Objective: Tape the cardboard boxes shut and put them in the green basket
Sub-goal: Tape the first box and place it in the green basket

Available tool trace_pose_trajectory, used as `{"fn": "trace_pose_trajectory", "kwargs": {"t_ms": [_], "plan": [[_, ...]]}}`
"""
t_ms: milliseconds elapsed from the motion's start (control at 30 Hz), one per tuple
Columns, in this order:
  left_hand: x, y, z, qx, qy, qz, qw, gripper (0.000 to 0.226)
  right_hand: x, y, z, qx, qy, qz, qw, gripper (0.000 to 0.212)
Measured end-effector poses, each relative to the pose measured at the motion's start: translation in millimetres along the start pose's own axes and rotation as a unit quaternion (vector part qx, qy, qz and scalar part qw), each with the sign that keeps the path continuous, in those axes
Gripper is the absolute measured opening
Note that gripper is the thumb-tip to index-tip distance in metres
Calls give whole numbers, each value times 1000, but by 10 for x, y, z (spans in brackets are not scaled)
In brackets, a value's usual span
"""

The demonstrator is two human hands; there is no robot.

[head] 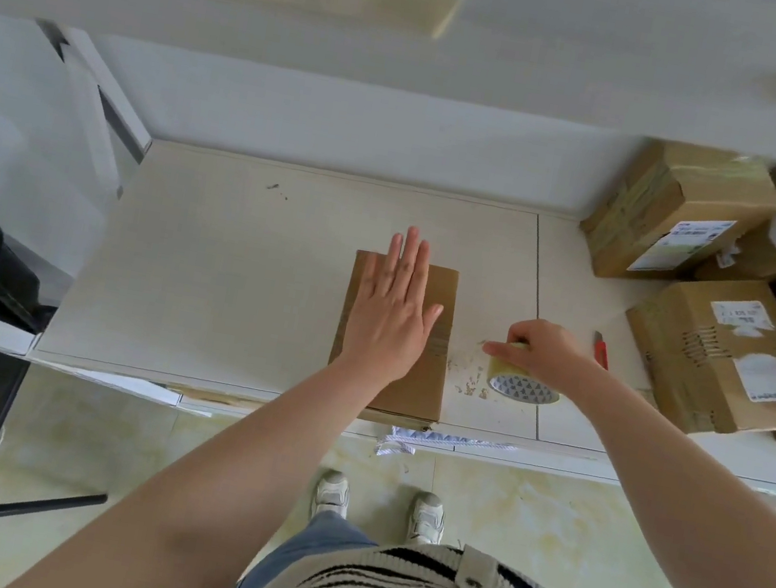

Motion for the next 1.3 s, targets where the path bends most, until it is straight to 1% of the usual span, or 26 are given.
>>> {"fn": "trace_pose_trajectory", "kwargs": {"t_ms": [67, 100, 167, 267, 333, 433, 533, 700, 800, 867, 900, 933, 1000, 1033, 1067, 1100, 1133, 1200, 1267, 1300], "plan": [[1, 32, -164, 56, -20, -15, 998, 69, 14, 15, 8, -1, 0, 0, 1000, 41], [23, 1, -191, 67, -21, -17, 997, 70, 31, 20, 34, -4, 3, 0, 1000, 41], [35, -14, -167, 66, 0, -7, 998, 73, 29, 37, 57, -3, 12, -1, 1000, 41], [2, 50, -97, 45, 42, 51, 997, 81, 35, 40, 48, -5, 13, 1, 1000, 43], [-48, 129, -152, 65, 48, 75, 994, 90, 51, 32, 23, -10, 5, 12, 1000, 44], [-67, 128, -224, 93, 16, 72, 993, 100, 41, 38, -13, -8, -3, 14, 1000, 44], [-47, 49, -274, 120, 15, 67, 990, 100, 28, 33, 8, -13, -22, 9, 1000, 47], [28, 111, -310, 149, 54, 114, 981, 99, -9, 60, -54, -14, -28, 3, 1000, 46], [45, 85, -314, 180, 41, 101, 978, 103, 4, 51, -71, -13, -34, 3, 999, 50], [66, 60, -319, 198, 34, 93, 975, 101, 14, 38, -58, -16, -31, 5, 999, 48], [73, 45, -281, 185, 32, 90, 978, 96, 12, 39, -50, -18, -28, 4, 999, 46], [69, 23, -196, 148, 36, 86, 985, 90, 1, 43, -46, -19, -26, 2, 999, 44], [36, -18, 41, 32, 70, 65, 995, 75, -31, 51, -67, -16, -30, -4, 999, 43], [-1, -28, 122, -11, 95, 41, 995, 66, -39, 49, -86, -13, -34, -6, 999, 42], [-35, -30, 146, -30, 118, 14, 992, 60, -44, 46, -108, -10, -38, -9, 999, 42], [-59, -24, 111, -30, 126, -9, 992, 56, -50, 41, -134, -8, -44, -11, 999, 42], [-74, -15, 40, -18, 111, -27, 993, 55, -60, 37, -156, -6, -50, -13, 999, 41], [-93, 6, -94, 9, 58, -49, 997, 57, -89, 44, -192, -5, -58, -19, 998, 42], [-85, -21, -115, 24, 36, -34, 998, 60, -107, 56, -176, -12, -61, -23, 998, 43], [-69, -22, -102, 32, 28, -10, 999, 64, -105, 65, -154, -18, -59, -22, 998, 44]]}}
Point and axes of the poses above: each hand's wrist, its own y-axis away from the middle knuckle, its own z-axis out of the back of the hand, x = y × z, the point moved 9 cm from there along -y, towards the middle knuckle, and after that the axes turned 14 degrees about -y, right-handed, at the moved point
